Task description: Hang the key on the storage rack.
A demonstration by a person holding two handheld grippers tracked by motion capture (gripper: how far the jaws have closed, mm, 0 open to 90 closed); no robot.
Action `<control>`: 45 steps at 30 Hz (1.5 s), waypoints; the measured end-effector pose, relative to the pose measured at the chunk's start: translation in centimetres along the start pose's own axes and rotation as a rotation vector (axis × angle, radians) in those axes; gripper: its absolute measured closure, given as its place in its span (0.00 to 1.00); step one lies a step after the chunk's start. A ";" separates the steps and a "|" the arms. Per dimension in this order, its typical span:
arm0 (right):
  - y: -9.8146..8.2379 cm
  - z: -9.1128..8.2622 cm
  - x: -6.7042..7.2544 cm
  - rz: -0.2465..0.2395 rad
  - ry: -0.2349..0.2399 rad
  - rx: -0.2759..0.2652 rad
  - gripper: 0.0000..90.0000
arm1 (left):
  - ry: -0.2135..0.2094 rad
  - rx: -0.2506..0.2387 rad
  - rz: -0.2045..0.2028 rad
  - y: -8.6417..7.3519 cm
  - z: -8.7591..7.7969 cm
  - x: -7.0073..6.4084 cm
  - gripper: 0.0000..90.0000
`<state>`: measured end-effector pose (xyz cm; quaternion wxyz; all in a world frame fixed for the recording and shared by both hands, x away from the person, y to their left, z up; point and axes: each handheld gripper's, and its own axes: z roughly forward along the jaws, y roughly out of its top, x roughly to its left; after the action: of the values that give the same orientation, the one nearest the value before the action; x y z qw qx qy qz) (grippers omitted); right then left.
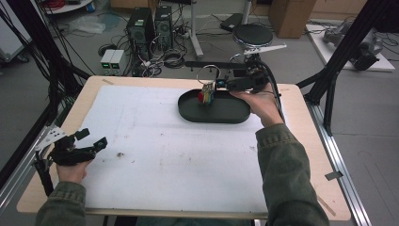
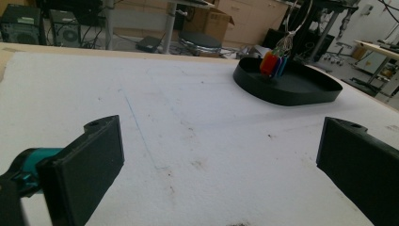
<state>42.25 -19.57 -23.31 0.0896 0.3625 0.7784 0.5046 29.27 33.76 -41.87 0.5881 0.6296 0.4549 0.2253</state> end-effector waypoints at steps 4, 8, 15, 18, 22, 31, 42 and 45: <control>-1.5 -0.7 0.0 0.005 -0.010 -0.005 0.01 | -0.001 -0.004 -0.003 0.0 0.0 0.0 0.02; -3.0 -1.6 0.0 0.013 -0.023 -0.011 0.01 | -0.002 -0.002 -0.002 0.0 0.0 0.0 0.02; -5.8 -2.1 -0.2 0.009 -0.052 0.004 0.01 | -0.005 0.001 -0.001 0.0 0.1 -0.1 0.02; -6.8 -2.3 -0.2 0.013 -0.057 0.003 0.01 | -0.008 0.001 0.000 0.0 0.2 -0.1 0.02; -8.1 -2.6 -0.2 0.027 -0.057 0.003 0.01 | -0.010 0.002 0.002 0.0 0.1 -0.1 0.02; -11.8 -2.9 -0.4 0.069 -0.066 0.026 0.01 | -0.010 0.003 0.006 0.0 0.1 -0.2 0.02; -15.6 -3.3 -0.6 0.108 -0.059 0.047 0.01 | -0.007 0.010 0.010 -0.1 0.1 -0.2 0.02; -16.1 -3.2 -0.6 0.120 -0.062 0.068 0.01 | -0.007 0.011 0.010 -0.1 0.1 -0.2 0.02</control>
<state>33.41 -25.99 -35.65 0.0710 0.4268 0.7690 0.4706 29.23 33.57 -41.90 0.5851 0.6357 0.4511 0.2236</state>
